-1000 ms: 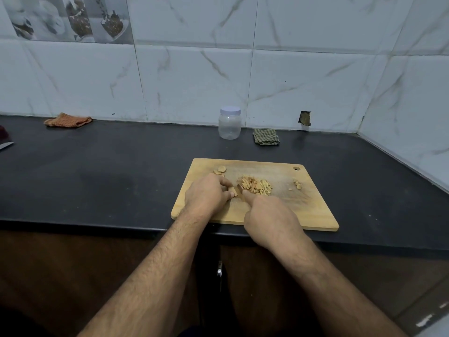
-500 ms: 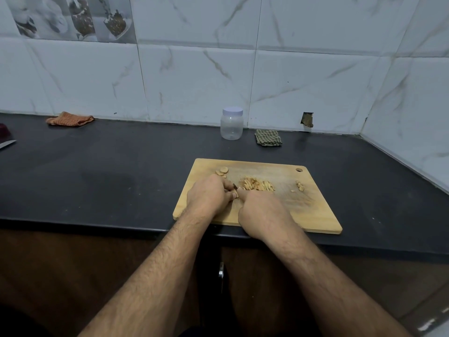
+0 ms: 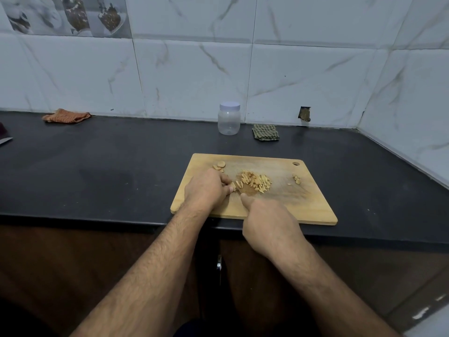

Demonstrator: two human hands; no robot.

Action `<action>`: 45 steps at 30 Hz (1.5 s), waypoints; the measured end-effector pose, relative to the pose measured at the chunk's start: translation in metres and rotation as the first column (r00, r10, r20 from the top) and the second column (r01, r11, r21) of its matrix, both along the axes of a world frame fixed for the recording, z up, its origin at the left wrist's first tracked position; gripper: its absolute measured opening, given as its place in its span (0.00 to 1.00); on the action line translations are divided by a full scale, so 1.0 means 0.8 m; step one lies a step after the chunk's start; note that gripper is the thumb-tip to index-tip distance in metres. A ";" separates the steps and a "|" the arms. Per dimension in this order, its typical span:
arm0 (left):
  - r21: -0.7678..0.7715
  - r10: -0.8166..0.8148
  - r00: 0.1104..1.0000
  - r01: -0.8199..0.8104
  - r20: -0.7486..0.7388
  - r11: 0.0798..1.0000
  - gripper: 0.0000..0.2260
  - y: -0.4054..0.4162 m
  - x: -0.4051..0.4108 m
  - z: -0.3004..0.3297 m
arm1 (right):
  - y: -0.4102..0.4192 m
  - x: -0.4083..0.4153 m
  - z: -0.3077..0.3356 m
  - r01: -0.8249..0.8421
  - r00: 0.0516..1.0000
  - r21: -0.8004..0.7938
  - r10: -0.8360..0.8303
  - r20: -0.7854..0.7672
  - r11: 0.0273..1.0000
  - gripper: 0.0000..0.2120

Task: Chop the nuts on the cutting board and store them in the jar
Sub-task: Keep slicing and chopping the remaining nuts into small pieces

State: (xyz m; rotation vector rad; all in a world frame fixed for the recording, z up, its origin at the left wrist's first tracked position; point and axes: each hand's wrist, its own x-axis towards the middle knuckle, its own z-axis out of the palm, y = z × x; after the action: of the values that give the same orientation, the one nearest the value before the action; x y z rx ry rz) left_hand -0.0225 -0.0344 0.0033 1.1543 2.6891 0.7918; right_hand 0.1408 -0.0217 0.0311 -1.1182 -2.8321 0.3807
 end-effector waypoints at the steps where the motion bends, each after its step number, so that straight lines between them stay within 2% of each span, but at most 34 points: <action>1: 0.001 0.001 1.000 -0.001 0.001 1.000 0.12 0.000 0.000 0.000 | 0.001 -0.002 0.000 0.005 1.000 0.004 -0.005 0.002 1.000 0.34; 11: 0.068 0.028 0.999 -0.029 0.026 0.997 0.12 0.000 -0.004 -0.007 | 0.014 -0.021 0.012 0.000 0.999 -0.007 -0.001 -0.045 1.000 0.30; 24: 0.048 0.012 1.000 -0.013 0.019 0.999 0.07 0.001 -0.008 -0.007 | 0.017 -0.041 0.018 -0.012 1.000 -0.007 0.012 0.019 1.000 0.27; 28: 0.052 0.015 1.000 -0.016 0.014 0.999 0.08 0.001 -0.006 -0.005 | 0.010 -0.027 0.015 -0.026 0.999 -0.004 0.026 0.045 1.000 0.32; 32: 0.032 0.001 0.999 -0.002 0.032 0.999 0.11 0.001 -0.008 -0.003 | 0.001 0.000 0.008 -0.024 0.999 -0.027 0.025 0.021 0.999 0.32; 40: -0.003 -0.033 0.996 0.033 0.080 0.999 0.11 0.003 -0.009 0.000 | 0.010 -0.009 0.007 0.016 1.000 -0.016 -0.016 -0.016 1.000 0.33; 45: -0.008 -0.031 0.998 0.032 0.055 0.999 0.11 0.004 -0.009 0.000 | 0.010 -0.011 0.007 0.011 0.997 -0.020 -0.013 -0.078 1.000 0.31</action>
State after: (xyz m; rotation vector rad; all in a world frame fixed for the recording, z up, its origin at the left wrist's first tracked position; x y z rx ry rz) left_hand -0.0297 -0.0314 0.0030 1.1525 2.6213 0.7937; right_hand 0.1316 -0.0135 0.0371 -1.0983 -2.7588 0.4421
